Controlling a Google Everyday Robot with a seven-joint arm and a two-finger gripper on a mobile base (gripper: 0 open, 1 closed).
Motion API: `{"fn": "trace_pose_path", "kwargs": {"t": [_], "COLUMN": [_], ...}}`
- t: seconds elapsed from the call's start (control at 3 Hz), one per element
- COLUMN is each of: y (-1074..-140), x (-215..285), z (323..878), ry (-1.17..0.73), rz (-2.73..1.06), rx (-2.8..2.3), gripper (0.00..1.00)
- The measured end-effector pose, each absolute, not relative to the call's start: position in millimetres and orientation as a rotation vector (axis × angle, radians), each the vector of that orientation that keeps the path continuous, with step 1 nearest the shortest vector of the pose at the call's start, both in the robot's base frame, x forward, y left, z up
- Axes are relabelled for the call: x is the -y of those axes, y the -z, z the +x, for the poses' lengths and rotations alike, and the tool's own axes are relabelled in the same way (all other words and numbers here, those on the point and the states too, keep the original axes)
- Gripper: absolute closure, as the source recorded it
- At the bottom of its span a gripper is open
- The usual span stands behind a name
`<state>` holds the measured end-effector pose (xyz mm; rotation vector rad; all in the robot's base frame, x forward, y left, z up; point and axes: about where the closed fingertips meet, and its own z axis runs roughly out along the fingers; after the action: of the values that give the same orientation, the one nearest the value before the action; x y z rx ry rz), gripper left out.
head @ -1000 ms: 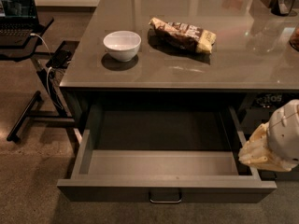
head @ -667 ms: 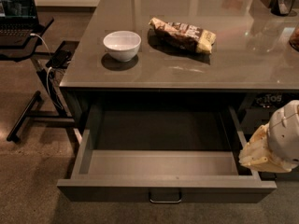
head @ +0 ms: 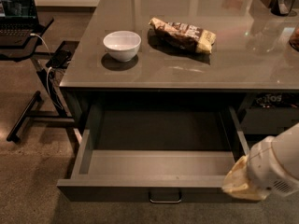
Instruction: Close top drawer
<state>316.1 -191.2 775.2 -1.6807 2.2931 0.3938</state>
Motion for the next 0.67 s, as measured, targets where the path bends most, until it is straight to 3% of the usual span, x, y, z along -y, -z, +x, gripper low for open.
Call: {"fn": "trace_pose_path", "kwargs": {"t": [0.67], "y": [-701.6], "x": [171.2], "z": [292.0], "ry": [-0.559], "rz": [-1.646], "rx": [-2.199], "gripper": [1.0]}}
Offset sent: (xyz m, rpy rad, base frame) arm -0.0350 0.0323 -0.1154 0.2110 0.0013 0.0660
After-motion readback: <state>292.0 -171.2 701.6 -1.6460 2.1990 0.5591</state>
